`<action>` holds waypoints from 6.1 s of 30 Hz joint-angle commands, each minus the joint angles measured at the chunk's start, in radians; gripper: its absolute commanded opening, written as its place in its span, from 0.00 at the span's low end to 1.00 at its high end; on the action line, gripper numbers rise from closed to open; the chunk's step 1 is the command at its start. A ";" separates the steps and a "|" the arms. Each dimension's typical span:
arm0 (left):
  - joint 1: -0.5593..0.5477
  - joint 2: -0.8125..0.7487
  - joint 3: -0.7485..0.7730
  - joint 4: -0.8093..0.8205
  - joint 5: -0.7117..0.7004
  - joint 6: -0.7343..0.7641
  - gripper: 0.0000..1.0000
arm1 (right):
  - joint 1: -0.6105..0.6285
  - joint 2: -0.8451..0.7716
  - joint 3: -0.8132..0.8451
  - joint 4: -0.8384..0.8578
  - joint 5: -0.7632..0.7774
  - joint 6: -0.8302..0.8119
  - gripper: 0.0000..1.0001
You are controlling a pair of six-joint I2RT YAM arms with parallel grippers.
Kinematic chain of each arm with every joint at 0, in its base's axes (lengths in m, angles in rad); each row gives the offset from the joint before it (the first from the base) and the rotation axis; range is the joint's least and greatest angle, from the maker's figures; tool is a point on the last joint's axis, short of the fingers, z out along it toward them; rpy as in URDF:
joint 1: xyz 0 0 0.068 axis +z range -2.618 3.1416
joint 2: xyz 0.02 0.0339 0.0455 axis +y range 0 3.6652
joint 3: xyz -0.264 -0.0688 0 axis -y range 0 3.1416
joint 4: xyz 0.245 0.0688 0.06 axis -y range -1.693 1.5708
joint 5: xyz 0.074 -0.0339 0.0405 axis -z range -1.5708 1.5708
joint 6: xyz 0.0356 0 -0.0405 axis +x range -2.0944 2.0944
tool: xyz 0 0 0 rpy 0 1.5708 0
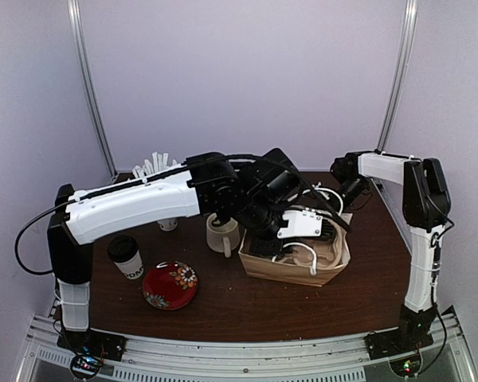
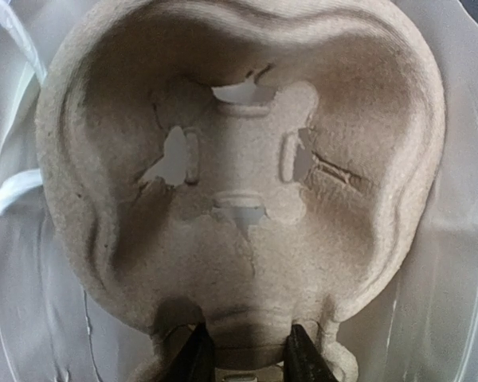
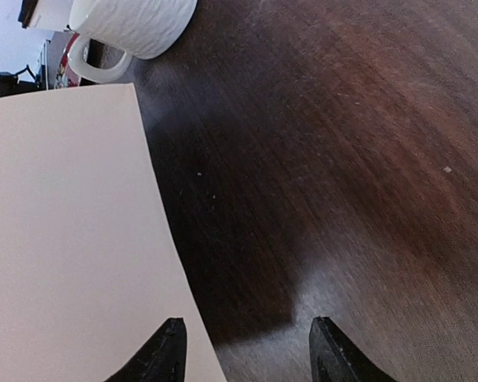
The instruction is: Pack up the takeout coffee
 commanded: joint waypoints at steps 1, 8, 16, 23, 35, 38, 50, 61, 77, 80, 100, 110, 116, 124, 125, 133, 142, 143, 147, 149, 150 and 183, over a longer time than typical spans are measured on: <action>0.018 0.031 0.037 -0.089 0.008 -0.046 0.26 | 0.097 0.055 0.041 0.027 0.064 0.018 0.56; 0.017 0.025 0.060 -0.156 0.004 -0.083 0.26 | 0.196 0.105 0.028 -0.017 0.038 -0.040 0.56; 0.018 -0.005 0.067 -0.254 0.094 -0.137 0.28 | 0.274 0.162 0.050 -0.162 -0.048 -0.144 0.56; 0.017 -0.015 0.082 -0.324 0.137 -0.155 0.28 | 0.352 0.175 0.069 -0.255 -0.095 -0.201 0.56; 0.017 -0.026 0.046 -0.400 0.186 -0.201 0.24 | 0.315 0.180 0.149 -0.432 -0.155 -0.294 0.56; 0.016 -0.018 0.044 -0.401 0.189 -0.194 0.24 | 0.248 0.135 0.148 -0.392 -0.124 -0.250 0.57; 0.024 0.002 0.033 -0.405 0.170 -0.189 0.25 | 0.090 -0.276 0.011 -0.308 -0.065 -0.148 0.57; 0.052 0.081 0.020 -0.407 0.145 -0.192 0.26 | 0.067 -0.467 -0.072 -0.280 -0.042 -0.127 0.60; 0.060 0.150 -0.038 -0.376 0.133 -0.201 0.30 | 0.067 -0.418 -0.085 -0.261 -0.075 -0.140 0.59; 0.061 0.155 -0.044 -0.372 0.139 -0.201 0.32 | 0.067 -0.414 -0.082 -0.262 -0.078 -0.141 0.59; 0.064 0.082 -0.044 -0.369 0.166 -0.244 0.58 | 0.069 -0.409 -0.063 -0.272 -0.086 -0.127 0.59; 0.065 0.024 0.009 -0.367 0.192 -0.244 0.64 | 0.070 -0.409 -0.065 -0.277 -0.103 -0.120 0.59; 0.064 -0.010 0.062 -0.365 0.170 -0.233 0.69 | 0.072 -0.404 -0.068 -0.276 -0.113 -0.116 0.59; 0.070 -0.045 0.149 -0.365 0.142 -0.214 0.69 | 0.076 -0.408 -0.068 -0.272 -0.119 -0.109 0.59; 0.070 -0.053 0.163 -0.365 0.146 -0.212 0.69 | 0.078 -0.408 -0.069 -0.269 -0.119 -0.108 0.59; 0.078 -0.184 0.165 -0.259 0.108 -0.212 0.67 | 0.082 -0.407 -0.076 -0.259 -0.130 -0.095 0.59; 0.165 -0.469 -0.134 0.111 0.105 -0.328 0.72 | 0.094 -0.409 -0.085 -0.238 -0.132 -0.078 0.58; 0.182 -0.481 -0.158 0.138 0.104 -0.350 0.74 | 0.096 -0.409 -0.082 -0.238 -0.130 -0.077 0.58; 0.228 -0.460 -0.190 0.185 0.162 -0.425 0.77 | 0.100 -0.409 -0.072 -0.237 -0.129 -0.071 0.58; 0.230 -0.424 -0.177 0.191 0.169 -0.455 0.77 | 0.101 -0.411 -0.070 -0.238 -0.128 -0.068 0.58; 0.230 -0.405 -0.170 0.195 0.169 -0.469 0.77 | 0.101 -0.411 -0.070 -0.238 -0.128 -0.068 0.58; 0.249 -0.689 -0.468 0.293 -0.096 -0.590 0.81 | 0.465 -0.393 0.326 -0.109 -0.118 0.323 0.39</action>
